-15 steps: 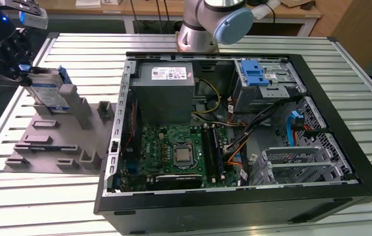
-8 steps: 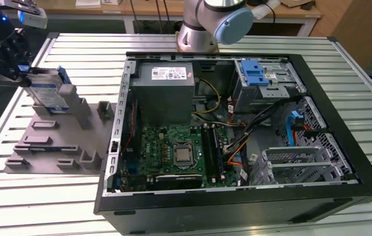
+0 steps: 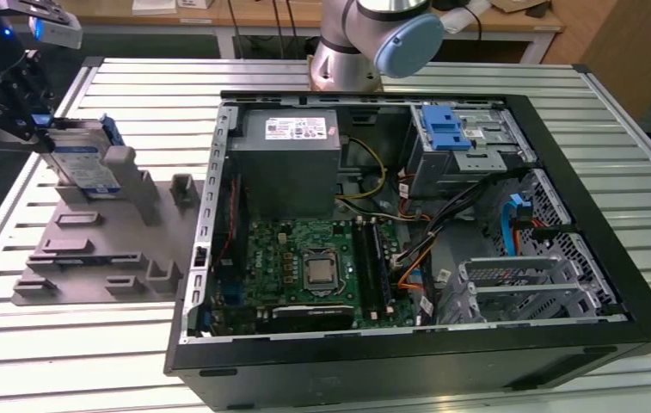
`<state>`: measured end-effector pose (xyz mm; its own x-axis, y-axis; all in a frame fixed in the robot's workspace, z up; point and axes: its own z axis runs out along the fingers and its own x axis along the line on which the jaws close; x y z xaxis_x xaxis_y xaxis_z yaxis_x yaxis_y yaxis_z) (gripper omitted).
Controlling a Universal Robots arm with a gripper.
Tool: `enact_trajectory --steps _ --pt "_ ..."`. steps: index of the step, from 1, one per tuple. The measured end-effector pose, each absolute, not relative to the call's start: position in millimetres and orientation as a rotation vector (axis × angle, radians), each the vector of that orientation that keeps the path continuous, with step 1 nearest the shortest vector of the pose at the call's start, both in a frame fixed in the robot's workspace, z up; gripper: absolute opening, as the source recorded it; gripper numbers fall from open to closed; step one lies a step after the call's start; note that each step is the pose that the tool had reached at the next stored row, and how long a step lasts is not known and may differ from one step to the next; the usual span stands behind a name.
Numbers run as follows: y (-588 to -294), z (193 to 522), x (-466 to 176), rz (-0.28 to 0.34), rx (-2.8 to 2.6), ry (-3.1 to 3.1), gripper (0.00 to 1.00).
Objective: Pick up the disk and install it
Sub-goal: 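Pick up the disk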
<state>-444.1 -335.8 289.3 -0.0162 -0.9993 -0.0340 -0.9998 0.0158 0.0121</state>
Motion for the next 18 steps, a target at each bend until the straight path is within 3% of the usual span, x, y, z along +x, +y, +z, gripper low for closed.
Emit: enact_trajectory --steps 9,10,18 --pt "-335.8 289.3 -444.1 0.05 -2.196 2.224 0.39" --pt "-335.8 289.3 -444.1 0.051 -2.196 2.224 0.45" --pt "-335.8 290.3 -444.0 0.05 -2.196 2.224 0.45"
